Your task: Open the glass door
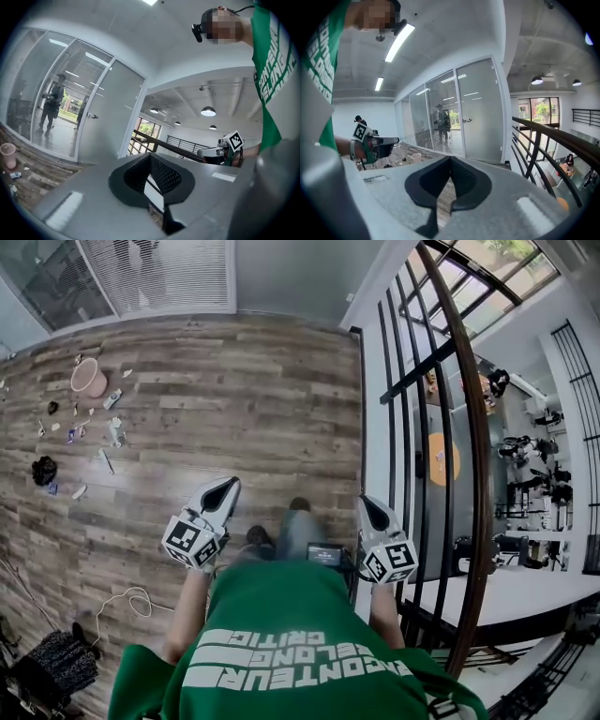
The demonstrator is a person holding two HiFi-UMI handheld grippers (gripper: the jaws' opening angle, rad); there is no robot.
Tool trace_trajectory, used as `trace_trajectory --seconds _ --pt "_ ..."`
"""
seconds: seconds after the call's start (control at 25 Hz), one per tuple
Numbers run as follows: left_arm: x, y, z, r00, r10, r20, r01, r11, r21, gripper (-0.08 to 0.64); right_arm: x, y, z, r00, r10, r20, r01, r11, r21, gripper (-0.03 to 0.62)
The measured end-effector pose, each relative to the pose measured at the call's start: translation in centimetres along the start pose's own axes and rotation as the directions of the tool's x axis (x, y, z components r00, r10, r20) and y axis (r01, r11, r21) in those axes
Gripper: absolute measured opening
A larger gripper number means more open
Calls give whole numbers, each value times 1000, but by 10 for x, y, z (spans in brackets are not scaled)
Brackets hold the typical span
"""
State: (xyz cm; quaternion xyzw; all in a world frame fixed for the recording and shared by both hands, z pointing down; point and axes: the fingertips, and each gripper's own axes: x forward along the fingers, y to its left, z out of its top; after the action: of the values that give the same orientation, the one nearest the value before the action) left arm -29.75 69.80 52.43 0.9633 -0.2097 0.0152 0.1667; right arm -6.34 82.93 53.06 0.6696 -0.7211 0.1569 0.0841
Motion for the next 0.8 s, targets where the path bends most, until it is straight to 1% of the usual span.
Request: trace_trajectory --seconds 0.24,0.44,0.68,0.8 --pt "35 28 11 999 22 -26 -22 1000 12 15 48 -26 15 1000 22 14 -22 1000 7 -6" --pt "73 57 22 997 59 -41 -58 998 22 17 105 -58 30 998 59 29 -60 998 26 -6" --pt "131 91 59 993 109 -49 -107 994 33 15 179 -104 71 993 114 19 -114 993 1 -6" --pt "159 108 74 989 142 -44 -141 990 25 15 210 -125 90 989 146 15 -145 989 -16 -6"
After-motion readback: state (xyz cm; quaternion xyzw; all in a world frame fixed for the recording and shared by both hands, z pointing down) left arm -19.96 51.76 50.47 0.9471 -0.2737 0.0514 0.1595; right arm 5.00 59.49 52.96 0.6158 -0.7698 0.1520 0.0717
